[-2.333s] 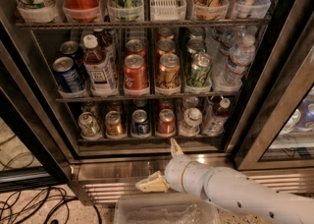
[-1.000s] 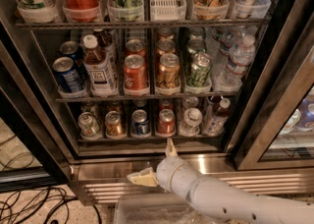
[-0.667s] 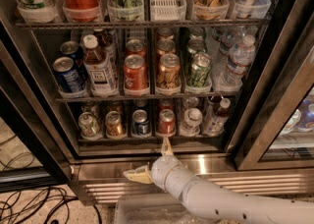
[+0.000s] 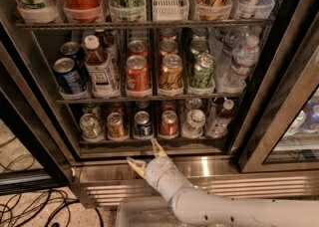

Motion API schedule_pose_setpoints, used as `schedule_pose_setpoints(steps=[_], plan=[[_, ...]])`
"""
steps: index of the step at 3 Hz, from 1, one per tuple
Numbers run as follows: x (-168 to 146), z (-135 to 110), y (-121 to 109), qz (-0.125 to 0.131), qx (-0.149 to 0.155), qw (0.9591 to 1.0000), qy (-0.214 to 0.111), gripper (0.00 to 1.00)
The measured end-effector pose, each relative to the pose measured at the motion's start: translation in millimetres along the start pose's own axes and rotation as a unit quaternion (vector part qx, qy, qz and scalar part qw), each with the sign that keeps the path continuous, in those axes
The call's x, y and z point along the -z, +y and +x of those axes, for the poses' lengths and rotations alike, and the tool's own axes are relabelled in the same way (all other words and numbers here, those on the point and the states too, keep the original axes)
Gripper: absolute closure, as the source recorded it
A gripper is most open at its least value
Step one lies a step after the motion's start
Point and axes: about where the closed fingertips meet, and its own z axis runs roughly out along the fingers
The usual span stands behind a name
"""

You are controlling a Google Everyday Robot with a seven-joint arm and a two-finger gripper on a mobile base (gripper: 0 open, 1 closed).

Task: Pick pepsi can from bottom shelf of fridge

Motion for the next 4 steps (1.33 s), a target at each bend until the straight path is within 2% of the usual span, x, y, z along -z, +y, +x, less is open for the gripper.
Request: schedule_pose_setpoints(steps=[1,2,3,4], plan=[[-5.7,1.3,-4.9,0.021,-0.003,0.9997,-0.009,0.33],[-5.7,1.3,-14.5,0.041,-0.003,0.9991,-0.015,0.45],[-2.7,3.8,-25.0,0.055,-0.009,0.9983,-0.015,0.42],[-2.7,3.8,-25.0,0.055,-0.009,0.9983,-0.015,0.23]])
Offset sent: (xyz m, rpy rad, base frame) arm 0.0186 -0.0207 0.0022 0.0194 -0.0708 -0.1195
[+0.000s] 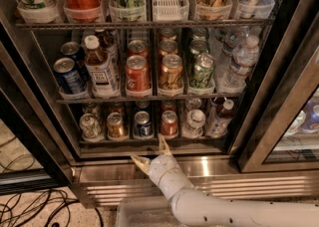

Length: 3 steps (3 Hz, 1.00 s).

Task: Pick pepsi can from bottom shelf of fridge

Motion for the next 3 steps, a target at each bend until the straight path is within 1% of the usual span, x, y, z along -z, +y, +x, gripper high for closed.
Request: schedule_pose_setpoints(steps=[1,2,3], plan=[[-0.5,-0.3,0.1,0.001,-0.001,1.0,-0.001,0.21],[-7.7,-5.2,2.9,0.006,-0.013,0.9998,-0.016,0.22],[-15.6,-12.2,5.2,0.015,-0.023,0.999,-0.036,0.3]])
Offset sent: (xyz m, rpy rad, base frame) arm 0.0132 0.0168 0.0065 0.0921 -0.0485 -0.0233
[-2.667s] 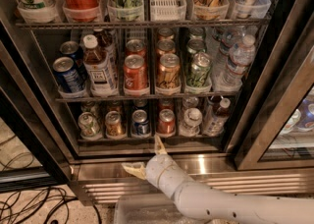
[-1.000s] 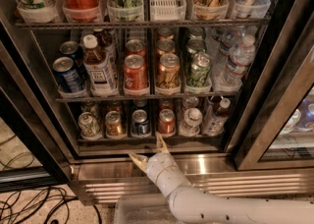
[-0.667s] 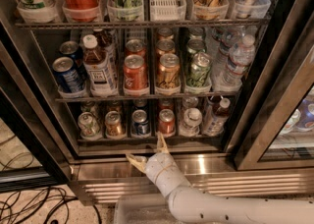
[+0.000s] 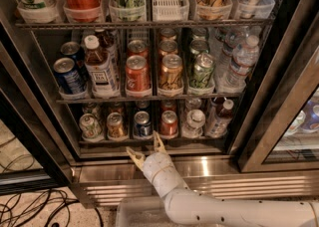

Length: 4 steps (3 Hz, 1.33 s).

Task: Pick pepsi can from bottom shelf of fridge

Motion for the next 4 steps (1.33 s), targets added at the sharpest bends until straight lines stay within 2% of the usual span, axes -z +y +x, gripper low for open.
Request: schedule_pose_setpoints(steps=[2,4], plan=[[-10.9,-3.0,2.7,0.025,0.002,0.9994,-0.025,0.34],[-25.3,-0.5,-1.7,0.061,0.012,0.9973,-0.038,0.36]])
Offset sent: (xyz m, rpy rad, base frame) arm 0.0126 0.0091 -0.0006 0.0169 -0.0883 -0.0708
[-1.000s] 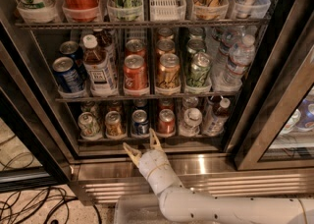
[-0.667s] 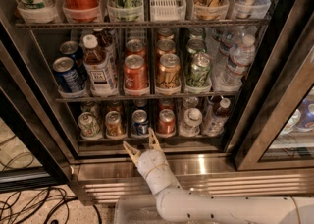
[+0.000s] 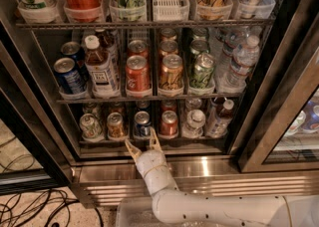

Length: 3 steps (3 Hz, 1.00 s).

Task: Pick pepsi can from bottom shelf of fridge

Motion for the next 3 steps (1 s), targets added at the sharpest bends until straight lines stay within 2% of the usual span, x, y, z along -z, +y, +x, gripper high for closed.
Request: schedule_pose_setpoints(steps=[2,3], plan=[[-12.2,-0.3,-15.4,0.043,0.016,0.9989,-0.009,0.36],[-34.6,2.9,-21.1,0.068,0.018,0.9975,-0.009,0.36]])
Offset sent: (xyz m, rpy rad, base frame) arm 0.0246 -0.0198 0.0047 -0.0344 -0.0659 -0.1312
